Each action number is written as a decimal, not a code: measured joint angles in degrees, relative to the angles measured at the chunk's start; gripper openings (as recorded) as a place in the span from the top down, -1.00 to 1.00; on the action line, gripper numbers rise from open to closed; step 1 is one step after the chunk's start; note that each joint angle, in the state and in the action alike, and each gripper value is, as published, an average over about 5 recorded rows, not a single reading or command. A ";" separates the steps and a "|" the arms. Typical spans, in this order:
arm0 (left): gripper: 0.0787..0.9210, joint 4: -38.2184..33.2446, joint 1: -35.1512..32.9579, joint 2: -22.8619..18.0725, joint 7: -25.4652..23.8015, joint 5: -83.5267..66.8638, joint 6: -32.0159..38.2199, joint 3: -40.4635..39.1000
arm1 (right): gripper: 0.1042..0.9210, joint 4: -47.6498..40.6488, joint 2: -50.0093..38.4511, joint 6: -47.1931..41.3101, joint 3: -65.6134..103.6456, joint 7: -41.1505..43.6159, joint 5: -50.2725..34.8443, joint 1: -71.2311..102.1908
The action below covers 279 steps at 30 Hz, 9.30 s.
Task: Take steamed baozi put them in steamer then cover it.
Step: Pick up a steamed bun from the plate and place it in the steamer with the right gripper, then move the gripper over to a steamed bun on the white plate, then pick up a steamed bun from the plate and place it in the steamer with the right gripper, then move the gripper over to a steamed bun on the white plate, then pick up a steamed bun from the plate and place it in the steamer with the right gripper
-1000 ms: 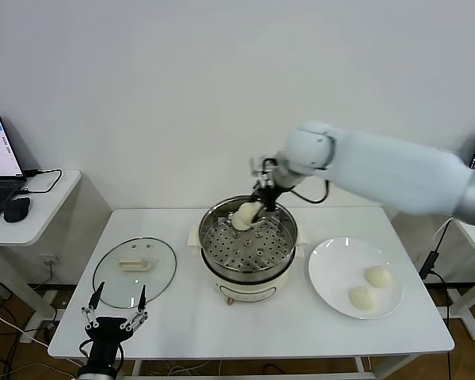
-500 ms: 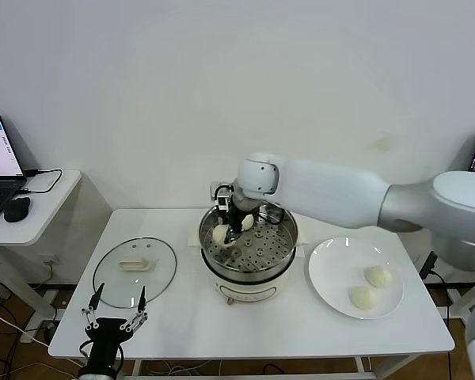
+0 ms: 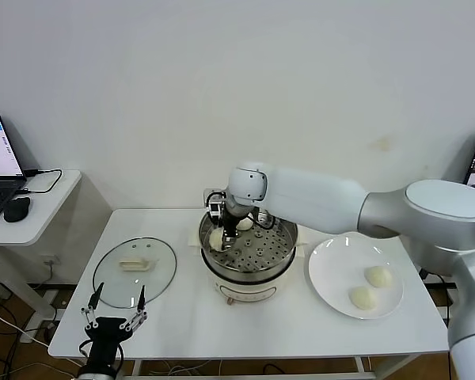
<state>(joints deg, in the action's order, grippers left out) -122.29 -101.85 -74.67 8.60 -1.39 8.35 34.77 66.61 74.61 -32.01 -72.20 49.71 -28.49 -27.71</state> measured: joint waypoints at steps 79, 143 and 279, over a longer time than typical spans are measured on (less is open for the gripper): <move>-0.77 0.95 -0.51 -0.22 -0.15 1.79 -0.29 -0.86 | -0.54 14.30 -45.17 16.16 27.34 7.37 34.74 36.53; -0.77 0.43 0.22 -0.43 -0.05 0.22 -0.12 0.69 | -0.24 14.11 -16.81 29.69 0.76 7.76 18.04 -3.98; -0.77 2.46 2.17 0.45 0.18 1.24 0.29 -2.35 | -0.17 5.56 -44.04 17.99 32.66 10.26 38.10 29.79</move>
<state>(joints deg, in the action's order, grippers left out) -119.83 -99.69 -74.22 8.79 -0.15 8.64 32.42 72.18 30.57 -14.03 -39.54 59.97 9.61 2.08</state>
